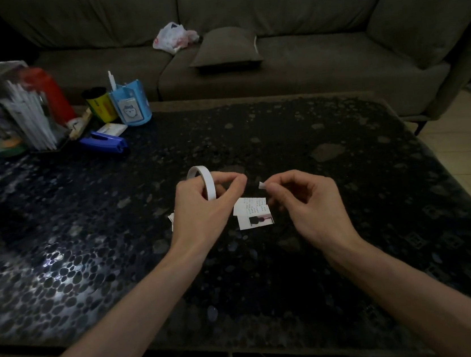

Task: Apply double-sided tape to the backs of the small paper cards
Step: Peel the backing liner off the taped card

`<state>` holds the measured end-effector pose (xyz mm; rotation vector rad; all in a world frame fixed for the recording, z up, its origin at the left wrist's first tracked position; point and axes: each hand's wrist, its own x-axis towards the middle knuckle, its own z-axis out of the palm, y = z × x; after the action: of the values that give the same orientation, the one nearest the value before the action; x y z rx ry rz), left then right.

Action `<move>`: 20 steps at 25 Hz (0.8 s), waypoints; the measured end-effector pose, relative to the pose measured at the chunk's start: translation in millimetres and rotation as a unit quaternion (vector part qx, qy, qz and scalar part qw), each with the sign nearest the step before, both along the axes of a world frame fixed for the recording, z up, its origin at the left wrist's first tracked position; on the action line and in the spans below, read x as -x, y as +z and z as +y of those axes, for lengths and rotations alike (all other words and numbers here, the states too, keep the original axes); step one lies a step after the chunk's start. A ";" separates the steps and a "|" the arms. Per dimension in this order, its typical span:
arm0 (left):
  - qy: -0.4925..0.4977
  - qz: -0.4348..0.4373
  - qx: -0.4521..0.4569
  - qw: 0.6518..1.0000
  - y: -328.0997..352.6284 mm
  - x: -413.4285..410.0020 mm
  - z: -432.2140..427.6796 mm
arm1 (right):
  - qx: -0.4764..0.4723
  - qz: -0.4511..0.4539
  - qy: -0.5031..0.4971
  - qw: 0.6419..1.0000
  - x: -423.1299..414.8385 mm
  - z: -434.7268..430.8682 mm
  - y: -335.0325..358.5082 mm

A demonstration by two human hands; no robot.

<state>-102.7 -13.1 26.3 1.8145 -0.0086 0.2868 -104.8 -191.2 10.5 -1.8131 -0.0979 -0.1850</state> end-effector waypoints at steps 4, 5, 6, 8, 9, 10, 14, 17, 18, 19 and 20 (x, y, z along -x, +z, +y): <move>-0.010 0.016 0.017 1.000 2.6 -0.5 -3.0 | -0.025 0.027 -0.021 0.999 -1.8 -0.2 -1.8; -0.019 0.032 0.039 0.999 2.7 -0.5 -3.3 | -0.029 0.029 -0.021 0.999 -1.7 0.3 -2.1; -0.032 0.049 0.069 0.996 2.9 0.0 -4.0 | -0.033 0.029 -0.019 0.999 -1.3 0.6 -2.0; -0.056 0.062 0.101 0.991 3.1 1.2 -5.1 | -0.037 0.022 -0.014 0.999 -0.7 0.6 -1.6; -0.063 0.054 0.092 0.992 3.4 2.1 -5.9 | -0.039 0.016 -0.011 0.999 -0.5 0.1 -1.2; -0.068 0.037 0.073 0.994 3.8 3.1 -6.9 | -0.036 0.009 -0.008 0.999 -0.3 -0.3 -0.5; -0.069 -0.030 0.003 0.997 1.8 4.3 -7.9 | -0.033 -0.002 0.003 0.999 0.6 -0.1 2.6; -0.050 -0.052 -0.029 0.997 -2.2 4.2 -6.7 | -0.023 0.003 0.024 0.999 2.6 1.5 4.3; -0.041 -0.053 -0.031 0.997 -2.4 4.0 -6.1 | -0.019 0.005 0.029 0.999 3.4 2.2 4.5; -0.032 -0.051 -0.032 0.998 -2.4 3.7 -5.4 | -0.018 0.005 0.033 0.999 4.0 2.9 4.5; -0.025 -0.050 -0.032 0.998 -2.5 3.2 -4.8 | -0.021 0.003 0.036 0.999 4.6 3.4 4.6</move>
<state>-106.0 -18.0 23.7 1.8587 -0.1350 0.3447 -109.4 -187.8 15.0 -1.7661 -0.1539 -0.1290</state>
